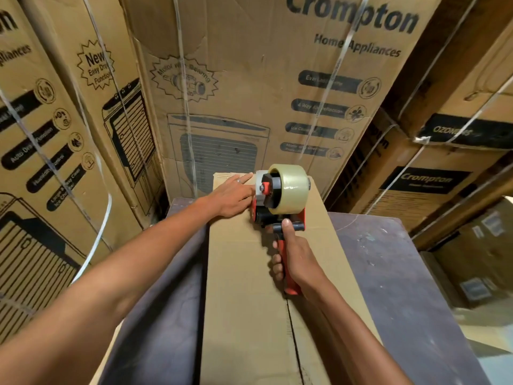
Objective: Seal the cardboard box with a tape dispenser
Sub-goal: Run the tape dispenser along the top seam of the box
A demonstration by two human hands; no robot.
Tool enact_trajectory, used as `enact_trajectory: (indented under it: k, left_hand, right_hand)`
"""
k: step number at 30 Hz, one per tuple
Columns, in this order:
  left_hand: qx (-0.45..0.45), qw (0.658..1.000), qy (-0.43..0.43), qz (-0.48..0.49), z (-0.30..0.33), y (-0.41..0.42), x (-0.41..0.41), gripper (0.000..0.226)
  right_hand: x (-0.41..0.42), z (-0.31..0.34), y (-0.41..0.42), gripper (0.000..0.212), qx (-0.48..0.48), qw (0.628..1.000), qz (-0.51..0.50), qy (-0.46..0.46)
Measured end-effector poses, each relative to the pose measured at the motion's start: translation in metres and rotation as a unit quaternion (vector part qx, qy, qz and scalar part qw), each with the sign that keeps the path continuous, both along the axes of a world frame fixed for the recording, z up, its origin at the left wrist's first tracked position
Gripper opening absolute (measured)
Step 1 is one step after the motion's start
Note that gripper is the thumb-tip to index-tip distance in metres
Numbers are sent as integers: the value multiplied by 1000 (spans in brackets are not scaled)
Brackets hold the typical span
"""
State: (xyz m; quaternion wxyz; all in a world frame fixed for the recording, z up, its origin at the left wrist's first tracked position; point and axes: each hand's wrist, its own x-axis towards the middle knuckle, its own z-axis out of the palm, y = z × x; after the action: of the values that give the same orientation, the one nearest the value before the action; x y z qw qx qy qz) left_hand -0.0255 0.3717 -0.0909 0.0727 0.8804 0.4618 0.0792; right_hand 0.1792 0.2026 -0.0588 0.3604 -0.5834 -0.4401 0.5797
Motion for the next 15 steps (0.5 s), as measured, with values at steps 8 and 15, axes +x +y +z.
enact_trajectory:
  k: [8,15]
  left_hand:
    - [10,995,99,-20,11,-3,8,44]
    - [26,989,142,27,13,9,10,39]
  right_hand:
    - [-2,0,-3,65,-2,1000,-13,-1]
    - [-3,-1,-6,66,-5,1000,-26,-2]
